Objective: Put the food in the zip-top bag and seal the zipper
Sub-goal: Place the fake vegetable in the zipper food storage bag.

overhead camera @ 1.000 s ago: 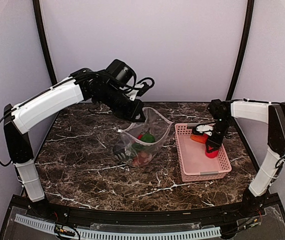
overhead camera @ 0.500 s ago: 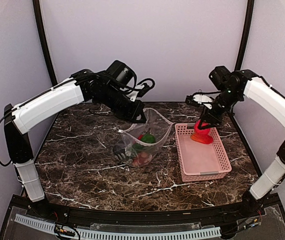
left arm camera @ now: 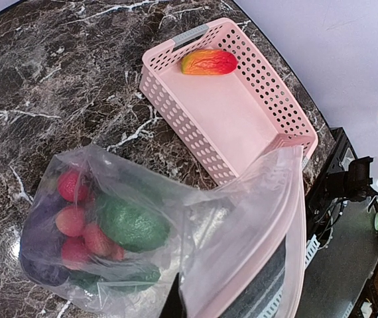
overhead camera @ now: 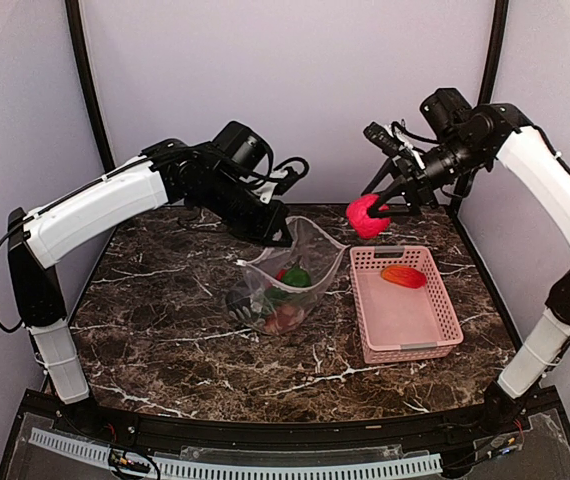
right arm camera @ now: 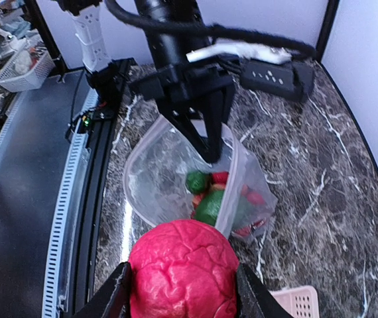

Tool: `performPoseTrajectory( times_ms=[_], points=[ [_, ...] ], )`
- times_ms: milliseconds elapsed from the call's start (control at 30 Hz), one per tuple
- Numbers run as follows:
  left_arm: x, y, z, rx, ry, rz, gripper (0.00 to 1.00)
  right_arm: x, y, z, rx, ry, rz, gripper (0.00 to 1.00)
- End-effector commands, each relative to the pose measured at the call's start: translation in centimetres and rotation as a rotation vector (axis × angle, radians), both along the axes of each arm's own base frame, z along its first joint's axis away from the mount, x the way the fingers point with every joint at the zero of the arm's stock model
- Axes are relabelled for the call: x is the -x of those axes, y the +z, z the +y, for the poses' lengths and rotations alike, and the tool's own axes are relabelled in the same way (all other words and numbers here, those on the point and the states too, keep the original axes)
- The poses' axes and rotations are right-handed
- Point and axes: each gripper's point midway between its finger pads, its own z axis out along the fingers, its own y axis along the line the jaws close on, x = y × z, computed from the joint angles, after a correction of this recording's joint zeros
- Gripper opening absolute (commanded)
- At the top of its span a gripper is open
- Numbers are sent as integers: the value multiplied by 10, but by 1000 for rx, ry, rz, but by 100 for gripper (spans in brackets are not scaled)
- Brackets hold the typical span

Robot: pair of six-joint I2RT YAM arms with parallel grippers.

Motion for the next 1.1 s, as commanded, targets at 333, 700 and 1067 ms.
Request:
performPoseTrajectory(
  times_ms=[333,700,1067],
  points=[
    [7,30,17,26,23,-38,1,32,4,84,-110,154,-103,33],
    [12,33,22,26,18,-37,1,9,-63,112,86,54,-160,49],
    [13,28,27,8,20,-37,1,20,-26,99,42,31,-243,69]
  ],
)
